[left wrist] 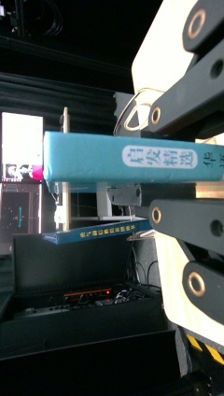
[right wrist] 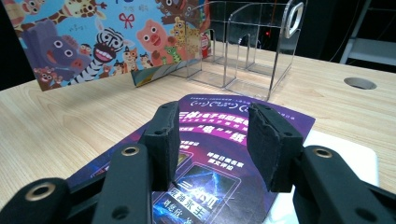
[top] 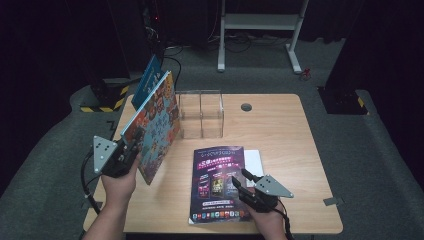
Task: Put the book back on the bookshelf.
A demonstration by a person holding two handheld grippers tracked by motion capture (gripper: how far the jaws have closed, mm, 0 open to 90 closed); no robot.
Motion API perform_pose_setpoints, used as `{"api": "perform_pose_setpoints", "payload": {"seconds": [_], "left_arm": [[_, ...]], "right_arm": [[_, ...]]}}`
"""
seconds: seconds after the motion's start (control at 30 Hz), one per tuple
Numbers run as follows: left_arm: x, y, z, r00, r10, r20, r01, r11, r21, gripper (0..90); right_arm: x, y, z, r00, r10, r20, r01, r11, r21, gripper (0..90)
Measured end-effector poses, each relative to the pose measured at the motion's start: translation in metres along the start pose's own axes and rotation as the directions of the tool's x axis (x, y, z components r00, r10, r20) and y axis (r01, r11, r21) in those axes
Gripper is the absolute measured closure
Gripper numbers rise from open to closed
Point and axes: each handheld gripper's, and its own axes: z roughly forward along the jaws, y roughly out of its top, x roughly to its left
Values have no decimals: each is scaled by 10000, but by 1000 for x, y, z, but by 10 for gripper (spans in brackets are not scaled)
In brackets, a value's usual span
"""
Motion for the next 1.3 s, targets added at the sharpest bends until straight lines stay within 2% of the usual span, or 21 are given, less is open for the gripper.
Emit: {"api": "perform_pose_setpoints", "payload": {"seconds": [0.43,0.77,0.83,1.1,1.3], "left_arm": [[-5,-7,24,9989,145,-440,-146,9999,-23,810],[-16,-12,40,9967,323,-748,-335,9993,-148,809],[-17,-14,43,9966,225,-795,-243,9995,-220,810],[-19,-18,52,9946,312,-988,-343,9990,-297,809],[-19,-22,58,9942,167,-1062,-204,9992,-336,809]], "right_arm": [[0,0,0,10000,-7,-20,7,10000,-9,543],[-1,0,-1,10000,20,-15,-20,10000,-27,544],[-2,0,-1,10000,34,2,-34,10000,-36,544],[-2,0,-2,10000,27,-6,-27,10000,-77,545],[-2,1,-2,10000,84,-3,-84,9999,-98,546]]}}
